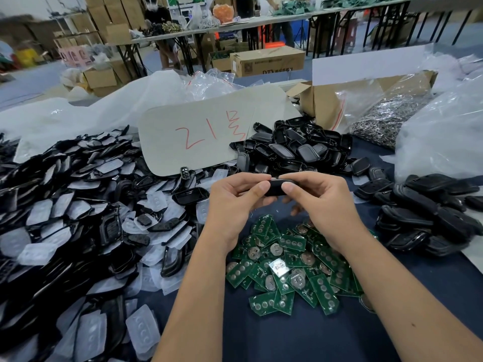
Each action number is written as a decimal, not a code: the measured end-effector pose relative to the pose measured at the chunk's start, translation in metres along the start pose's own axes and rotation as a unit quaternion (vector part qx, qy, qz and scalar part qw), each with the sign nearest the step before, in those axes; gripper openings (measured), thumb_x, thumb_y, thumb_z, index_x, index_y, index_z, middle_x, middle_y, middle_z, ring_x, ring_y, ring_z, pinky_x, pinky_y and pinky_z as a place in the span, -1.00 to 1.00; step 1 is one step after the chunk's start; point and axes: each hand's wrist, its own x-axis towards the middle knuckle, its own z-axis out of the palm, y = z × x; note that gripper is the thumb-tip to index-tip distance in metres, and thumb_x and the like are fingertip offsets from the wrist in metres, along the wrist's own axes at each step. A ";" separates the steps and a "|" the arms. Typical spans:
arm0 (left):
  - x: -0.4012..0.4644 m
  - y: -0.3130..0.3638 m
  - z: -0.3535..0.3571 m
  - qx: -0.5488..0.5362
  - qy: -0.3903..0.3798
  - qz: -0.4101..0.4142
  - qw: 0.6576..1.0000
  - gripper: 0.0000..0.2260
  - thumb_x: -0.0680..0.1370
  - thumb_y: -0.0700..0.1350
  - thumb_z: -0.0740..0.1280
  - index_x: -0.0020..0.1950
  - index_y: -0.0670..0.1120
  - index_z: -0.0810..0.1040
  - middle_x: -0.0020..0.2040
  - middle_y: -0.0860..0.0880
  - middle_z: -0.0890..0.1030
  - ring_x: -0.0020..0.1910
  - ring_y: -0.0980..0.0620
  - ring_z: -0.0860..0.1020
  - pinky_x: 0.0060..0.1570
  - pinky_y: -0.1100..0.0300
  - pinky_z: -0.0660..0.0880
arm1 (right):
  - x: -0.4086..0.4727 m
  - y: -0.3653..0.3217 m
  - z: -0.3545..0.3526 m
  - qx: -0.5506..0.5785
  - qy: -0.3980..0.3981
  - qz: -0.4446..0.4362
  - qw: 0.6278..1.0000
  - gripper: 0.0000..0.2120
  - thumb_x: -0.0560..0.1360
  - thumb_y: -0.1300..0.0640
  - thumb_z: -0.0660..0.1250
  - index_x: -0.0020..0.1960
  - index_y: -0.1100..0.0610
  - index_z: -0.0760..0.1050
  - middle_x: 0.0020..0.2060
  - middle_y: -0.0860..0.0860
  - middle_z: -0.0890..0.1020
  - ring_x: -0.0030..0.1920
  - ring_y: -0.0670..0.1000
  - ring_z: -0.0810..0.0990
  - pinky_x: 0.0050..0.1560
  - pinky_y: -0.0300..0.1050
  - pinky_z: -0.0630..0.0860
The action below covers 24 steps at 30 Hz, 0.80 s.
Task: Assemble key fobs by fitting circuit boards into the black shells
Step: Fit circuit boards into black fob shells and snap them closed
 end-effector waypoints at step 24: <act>-0.002 0.001 -0.003 0.042 -0.036 0.022 0.998 -0.78 0.40 -0.29 0.56 0.04 -0.17 0.75 -0.03 -0.27 0.74 -0.01 -0.25 0.71 0.01 -0.06 0.69 | -0.003 -0.010 -0.002 0.048 -0.025 -0.023 0.998 -0.82 0.37 0.27 0.61 -0.07 0.13 0.70 -0.11 0.07 0.75 -0.04 0.05 0.73 -0.02 -0.16 0.63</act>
